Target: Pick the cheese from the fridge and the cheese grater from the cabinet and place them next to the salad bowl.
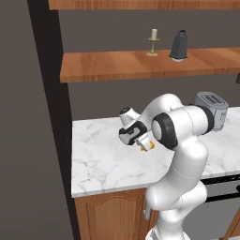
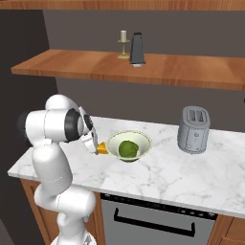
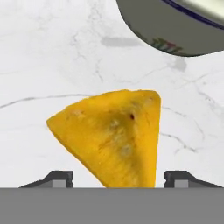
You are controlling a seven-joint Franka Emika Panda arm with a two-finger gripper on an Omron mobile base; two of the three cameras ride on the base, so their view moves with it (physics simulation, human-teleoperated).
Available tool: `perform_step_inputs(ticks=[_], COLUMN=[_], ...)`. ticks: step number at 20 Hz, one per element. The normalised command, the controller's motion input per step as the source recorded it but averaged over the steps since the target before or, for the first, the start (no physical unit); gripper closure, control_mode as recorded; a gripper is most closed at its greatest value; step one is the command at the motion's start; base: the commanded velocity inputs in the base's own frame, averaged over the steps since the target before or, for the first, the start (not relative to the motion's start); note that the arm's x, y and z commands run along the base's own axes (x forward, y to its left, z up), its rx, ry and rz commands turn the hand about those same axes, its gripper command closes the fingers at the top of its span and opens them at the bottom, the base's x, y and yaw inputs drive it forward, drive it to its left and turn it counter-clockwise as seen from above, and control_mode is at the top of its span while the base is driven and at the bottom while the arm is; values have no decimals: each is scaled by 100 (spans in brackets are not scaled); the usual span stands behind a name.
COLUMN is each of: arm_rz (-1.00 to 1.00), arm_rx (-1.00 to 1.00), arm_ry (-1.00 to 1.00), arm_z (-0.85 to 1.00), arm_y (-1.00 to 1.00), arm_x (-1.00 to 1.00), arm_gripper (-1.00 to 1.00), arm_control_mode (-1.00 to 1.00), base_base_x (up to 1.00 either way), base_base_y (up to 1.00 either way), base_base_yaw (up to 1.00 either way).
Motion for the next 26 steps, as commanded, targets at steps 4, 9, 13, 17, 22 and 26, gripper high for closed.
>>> perform_step_inputs(ticks=[4, 9, 13, 17, 22, 26], arm_rz=[-1, 0, 2, 24, 35, 21], arm_rx=[0, 0, 10, 32, 0, 0], arm_ry=[0, 0, 0, -1, -4, -7], arm_z=[7, 27, 69, 56, 27, 42], arm_y=[3, 12, 8, -11, -4, -1], arm_x=[-12, -52, -63, -62, -66, -54], arm_gripper=[-100, -100, -100, -100, -100, -100], arm_control_mode=[-100, -100, -100, -100, -100, -100], base_base_x=[0, 0, 0, 0, 0, 0], base_base_y=[0, 0, 0, 0, 0, 0], base_base_yaw=[0, 0, 0, 0, 0, 0])
